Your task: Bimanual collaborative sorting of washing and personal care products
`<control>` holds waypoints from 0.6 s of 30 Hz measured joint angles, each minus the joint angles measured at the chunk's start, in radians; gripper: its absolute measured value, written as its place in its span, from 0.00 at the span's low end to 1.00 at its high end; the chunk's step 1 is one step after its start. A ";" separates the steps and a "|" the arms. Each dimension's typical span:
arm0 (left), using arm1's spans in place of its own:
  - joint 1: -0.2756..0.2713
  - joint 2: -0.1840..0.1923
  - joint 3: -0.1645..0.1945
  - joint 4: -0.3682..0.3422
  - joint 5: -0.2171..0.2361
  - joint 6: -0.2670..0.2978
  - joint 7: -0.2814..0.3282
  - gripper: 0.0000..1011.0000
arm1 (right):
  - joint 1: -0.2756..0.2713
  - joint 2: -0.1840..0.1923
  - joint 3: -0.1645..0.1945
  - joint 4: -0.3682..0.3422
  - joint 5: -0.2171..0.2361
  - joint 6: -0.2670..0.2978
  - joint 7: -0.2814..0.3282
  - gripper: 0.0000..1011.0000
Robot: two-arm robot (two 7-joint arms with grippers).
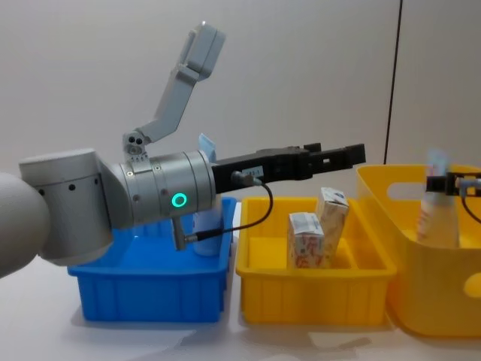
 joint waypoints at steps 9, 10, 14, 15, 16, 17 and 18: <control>0.000 0.000 0.000 0.000 0.000 0.000 0.000 0.99 | 0.000 -0.001 0.001 0.001 0.000 0.000 -0.001 0.99; 0.000 0.000 0.000 0.000 0.000 0.000 0.000 0.99 | 0.001 -0.001 0.001 0.001 0.000 0.000 0.000 0.99; 0.000 0.000 0.000 0.000 0.000 0.000 0.000 0.99 | -0.001 -0.002 0.003 -0.003 0.000 -0.011 0.004 0.99; 0.000 0.000 0.000 0.000 0.000 0.000 0.000 0.99 | -0.002 -0.003 0.003 -0.006 0.002 -0.021 0.008 0.99; 0.000 0.000 0.000 0.000 0.000 0.000 0.000 0.99 | -0.003 -0.003 0.004 -0.008 0.002 -0.025 0.011 0.99; 0.000 0.000 0.000 0.000 0.000 0.000 0.000 0.99 | -0.004 -0.003 0.005 -0.011 0.003 -0.030 0.013 0.99; 0.000 0.000 0.000 0.000 0.000 0.000 0.000 0.99 | -0.006 -0.004 0.006 -0.016 0.006 -0.040 0.018 0.99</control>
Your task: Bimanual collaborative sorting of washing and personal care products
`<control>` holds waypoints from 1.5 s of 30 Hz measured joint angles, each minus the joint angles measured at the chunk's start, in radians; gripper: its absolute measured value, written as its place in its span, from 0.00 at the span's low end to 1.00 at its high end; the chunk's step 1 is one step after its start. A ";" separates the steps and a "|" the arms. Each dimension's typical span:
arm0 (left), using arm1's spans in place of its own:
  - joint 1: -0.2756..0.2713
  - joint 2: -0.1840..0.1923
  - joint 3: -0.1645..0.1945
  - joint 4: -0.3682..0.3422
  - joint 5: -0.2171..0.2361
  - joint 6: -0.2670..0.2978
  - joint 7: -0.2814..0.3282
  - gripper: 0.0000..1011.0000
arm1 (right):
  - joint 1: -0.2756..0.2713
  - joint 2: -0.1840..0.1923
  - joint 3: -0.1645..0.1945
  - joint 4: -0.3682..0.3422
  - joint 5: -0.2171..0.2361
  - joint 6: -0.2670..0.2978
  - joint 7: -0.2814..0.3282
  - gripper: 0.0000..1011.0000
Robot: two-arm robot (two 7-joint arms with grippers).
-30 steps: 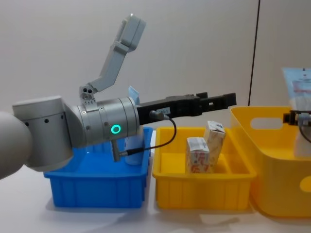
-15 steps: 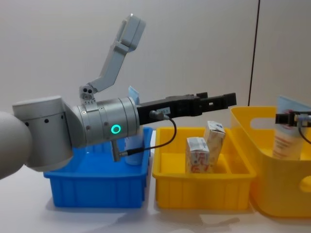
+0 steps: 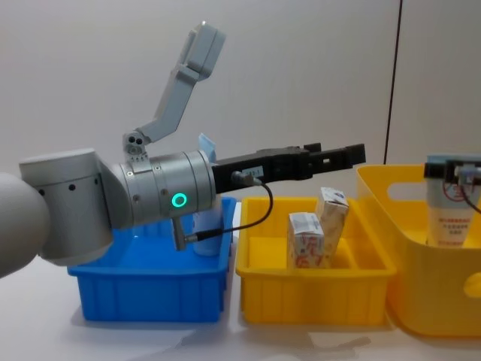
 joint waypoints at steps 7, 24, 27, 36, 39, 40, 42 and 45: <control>0.000 0.000 0.000 0.000 0.000 0.000 0.000 0.99 | -0.012 -0.004 0.008 -0.033 0.021 -0.054 0.038 0.99; 0.009 0.004 -0.001 -0.015 0.005 0.001 0.014 0.99 | -0.067 -0.008 0.025 -0.157 0.126 -0.159 0.197 0.99; 0.024 0.013 -0.002 -0.039 0.015 0.005 0.038 0.99 | -0.068 -0.007 0.024 -0.158 0.126 -0.160 0.197 0.99; 0.087 0.050 -0.008 -0.139 0.053 0.019 0.141 0.99 | -0.112 0.040 0.003 -0.188 0.136 -0.184 0.209 0.99; 0.117 0.067 -0.011 -0.188 0.072 0.026 0.191 0.99 | -0.139 0.068 -0.011 -0.208 0.142 -0.200 0.217 0.99; 0.117 0.067 -0.011 -0.188 0.072 0.026 0.191 0.99 | -0.146 0.076 -0.015 -0.213 0.144 -0.203 0.219 0.99; 0.143 0.082 -0.013 -0.228 0.087 0.033 0.231 0.99 | -0.167 0.097 -0.025 -0.227 0.149 -0.214 0.225 0.99; 0.162 0.093 -0.015 -0.258 0.099 0.037 0.263 0.99 | -0.187 0.119 -0.036 -0.243 0.154 -0.226 0.232 0.99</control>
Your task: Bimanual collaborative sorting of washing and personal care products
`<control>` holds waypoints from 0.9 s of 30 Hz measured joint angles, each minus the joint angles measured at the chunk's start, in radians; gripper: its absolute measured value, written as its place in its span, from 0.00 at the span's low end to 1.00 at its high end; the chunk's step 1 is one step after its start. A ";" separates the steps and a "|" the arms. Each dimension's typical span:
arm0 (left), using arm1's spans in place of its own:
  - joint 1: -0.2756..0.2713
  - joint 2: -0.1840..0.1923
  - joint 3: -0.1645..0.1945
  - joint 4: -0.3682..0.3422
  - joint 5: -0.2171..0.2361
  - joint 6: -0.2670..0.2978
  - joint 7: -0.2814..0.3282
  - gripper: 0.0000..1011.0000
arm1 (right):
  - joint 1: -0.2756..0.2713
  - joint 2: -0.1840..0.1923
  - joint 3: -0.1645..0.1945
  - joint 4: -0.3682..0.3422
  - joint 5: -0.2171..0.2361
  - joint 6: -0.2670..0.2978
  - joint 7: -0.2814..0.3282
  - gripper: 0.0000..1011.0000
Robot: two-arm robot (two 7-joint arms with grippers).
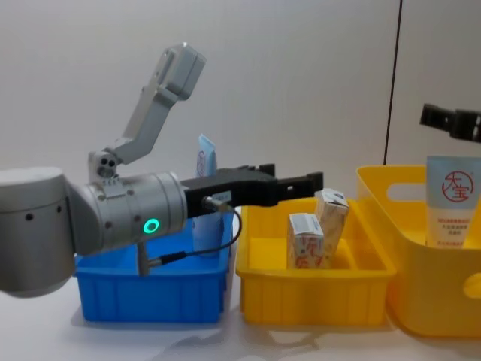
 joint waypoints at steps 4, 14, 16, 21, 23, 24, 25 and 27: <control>0.030 0.017 -0.003 -0.049 0.018 0.007 0.049 0.99 | -0.043 0.045 -0.020 -0.030 0.010 -0.023 0.013 0.99; 0.116 0.067 -0.011 -0.187 0.072 0.027 0.189 0.99 | -0.135 0.142 -0.066 -0.095 0.032 -0.075 0.041 0.99; 0.129 0.074 -0.012 -0.207 0.079 0.030 0.210 0.99 | -0.154 0.162 -0.076 -0.110 0.037 -0.085 0.047 0.99; 0.172 0.100 -0.017 -0.276 0.106 0.040 0.281 0.99 | -0.194 0.204 -0.095 -0.138 0.046 -0.107 0.060 0.99; 0.185 0.107 -0.018 -0.296 0.114 0.043 0.302 0.99 | -0.210 0.221 -0.103 -0.150 0.050 -0.116 0.064 0.99; 0.198 0.114 -0.019 -0.316 0.121 0.046 0.322 0.99 | -0.214 0.226 -0.106 -0.153 0.051 -0.119 0.066 0.99; 0.203 0.117 -0.020 -0.324 0.125 0.047 0.330 0.99 | -0.218 0.230 -0.108 -0.155 0.052 -0.121 0.067 0.99; 0.215 0.124 -0.021 -0.344 0.132 0.050 0.349 0.99 | -0.227 0.239 -0.112 -0.161 0.054 -0.126 0.069 0.99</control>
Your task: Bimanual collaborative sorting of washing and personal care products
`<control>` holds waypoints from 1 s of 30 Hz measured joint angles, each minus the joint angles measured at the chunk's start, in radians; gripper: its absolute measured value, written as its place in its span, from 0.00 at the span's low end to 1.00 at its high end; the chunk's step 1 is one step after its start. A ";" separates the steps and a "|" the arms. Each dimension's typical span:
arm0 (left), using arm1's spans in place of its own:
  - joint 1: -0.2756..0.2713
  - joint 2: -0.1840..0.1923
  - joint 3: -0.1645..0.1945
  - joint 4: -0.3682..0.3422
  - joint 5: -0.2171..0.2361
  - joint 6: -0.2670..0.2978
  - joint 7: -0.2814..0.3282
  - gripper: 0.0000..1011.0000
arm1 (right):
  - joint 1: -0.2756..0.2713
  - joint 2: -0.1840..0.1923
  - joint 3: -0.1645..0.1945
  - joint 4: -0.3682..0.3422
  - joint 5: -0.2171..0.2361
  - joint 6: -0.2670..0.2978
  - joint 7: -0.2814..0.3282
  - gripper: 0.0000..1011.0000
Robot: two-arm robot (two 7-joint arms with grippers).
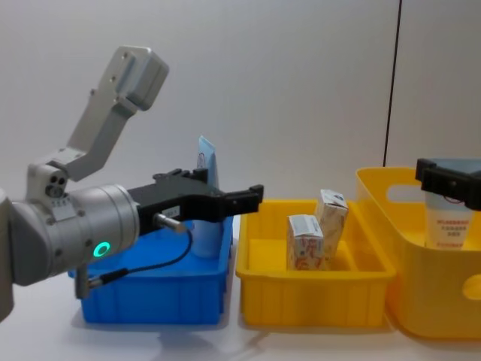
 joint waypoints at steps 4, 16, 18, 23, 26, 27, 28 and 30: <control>0.031 0.018 -0.003 -0.050 0.019 0.007 0.052 0.99 | -0.007 0.007 -0.003 -0.005 0.001 -0.004 0.002 0.99; 0.129 0.075 -0.013 -0.205 0.079 0.030 0.209 0.99 | -0.008 0.009 -0.003 -0.006 0.001 -0.004 0.002 0.99; 0.147 0.085 -0.014 -0.235 0.090 0.034 0.240 0.99 | -0.008 0.009 -0.003 -0.006 0.001 -0.004 0.002 0.99; 0.184 0.107 -0.018 -0.293 0.113 0.042 0.300 0.99 | -0.008 0.009 -0.003 -0.006 0.001 -0.004 0.002 0.99; 0.197 0.114 -0.019 -0.314 0.120 0.045 0.321 0.99 | -0.008 0.009 -0.003 -0.006 0.001 -0.004 0.002 0.99; 0.199 0.115 -0.019 -0.317 0.122 0.046 0.325 0.99 | -0.008 0.009 -0.003 -0.006 0.001 -0.004 0.002 0.99; 0.201 0.116 -0.020 -0.321 0.123 0.046 0.328 0.99 | -0.008 0.009 -0.003 -0.006 0.001 -0.004 0.002 0.99; 0.205 0.118 -0.020 -0.326 0.125 0.047 0.334 0.99 | -0.008 0.009 -0.003 -0.006 0.001 -0.004 0.002 0.99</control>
